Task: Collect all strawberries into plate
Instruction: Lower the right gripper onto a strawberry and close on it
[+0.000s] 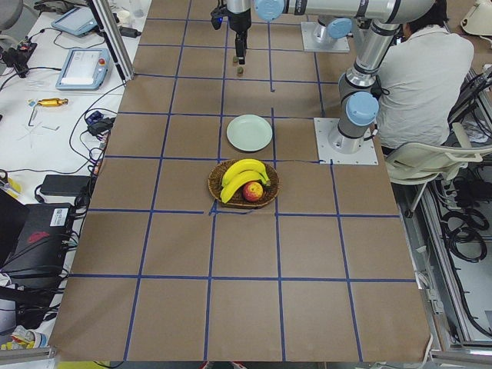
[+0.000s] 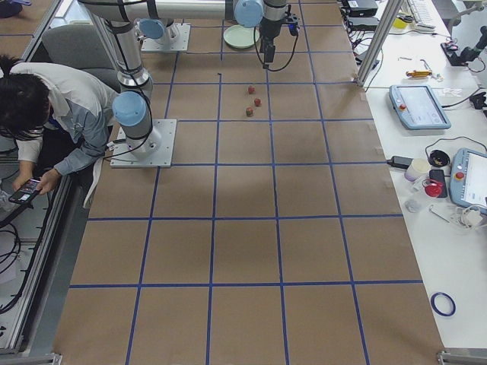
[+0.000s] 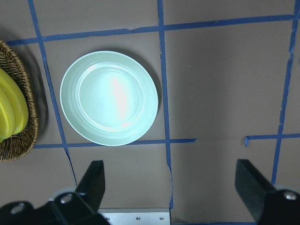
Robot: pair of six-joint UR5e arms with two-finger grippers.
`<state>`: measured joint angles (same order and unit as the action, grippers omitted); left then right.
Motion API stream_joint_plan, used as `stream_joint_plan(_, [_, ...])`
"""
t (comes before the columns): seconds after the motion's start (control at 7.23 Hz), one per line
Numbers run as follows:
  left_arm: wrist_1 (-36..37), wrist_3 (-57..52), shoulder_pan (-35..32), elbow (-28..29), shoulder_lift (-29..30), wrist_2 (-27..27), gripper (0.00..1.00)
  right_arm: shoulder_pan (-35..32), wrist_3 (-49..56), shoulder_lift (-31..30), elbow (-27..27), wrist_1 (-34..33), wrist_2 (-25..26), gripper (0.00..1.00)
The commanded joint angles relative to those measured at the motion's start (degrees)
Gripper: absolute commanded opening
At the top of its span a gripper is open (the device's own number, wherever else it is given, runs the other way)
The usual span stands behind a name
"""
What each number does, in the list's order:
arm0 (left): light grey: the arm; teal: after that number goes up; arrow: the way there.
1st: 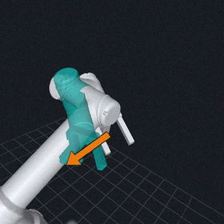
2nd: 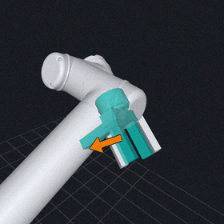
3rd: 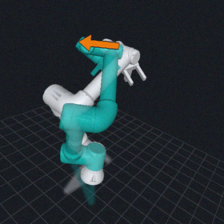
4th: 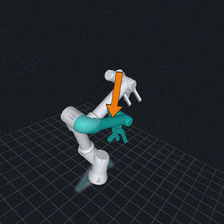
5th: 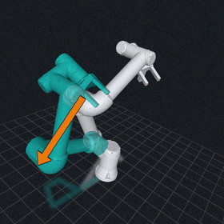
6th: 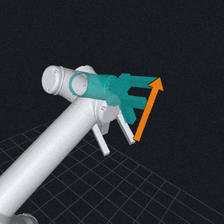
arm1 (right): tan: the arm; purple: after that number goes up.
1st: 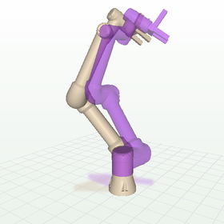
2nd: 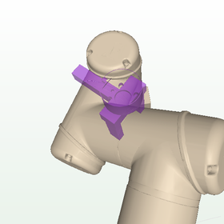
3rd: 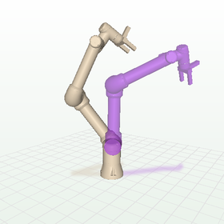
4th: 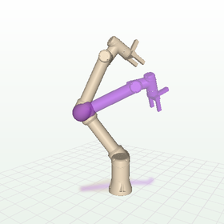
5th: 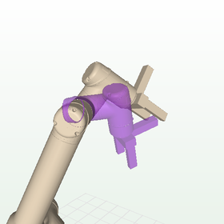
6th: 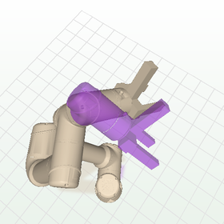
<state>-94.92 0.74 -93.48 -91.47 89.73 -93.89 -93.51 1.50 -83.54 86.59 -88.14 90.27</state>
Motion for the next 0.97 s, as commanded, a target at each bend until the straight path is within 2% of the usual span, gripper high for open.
stream_joint_plan(0.0, [0.00, 0.23, -0.04, -0.20, 0.01, 0.03, 1.00, 0.00, 0.00, 0.74, 0.24, -1.07, -0.27, 1.00])
stream_joint_plan(0.28, [0.00, 0.32, -0.04, -0.46, 0.10, 0.11, 1.00, -0.44, -0.18, 5.29, 3.56, -10.07, -0.18, 1.00])
stream_joint_plan(0.69, [0.00, 0.32, -0.12, -1.25, 0.10, 0.11, 1.00, -1.75, 0.17, 8.82, 13.65, -26.33, -0.27, 1.00])
stream_joint_plan(0.83, [0.00, 0.32, -0.12, -1.34, 0.10, 0.11, 1.00, -2.63, 0.78, 9.70, 15.17, -29.87, -1.14, 1.00])
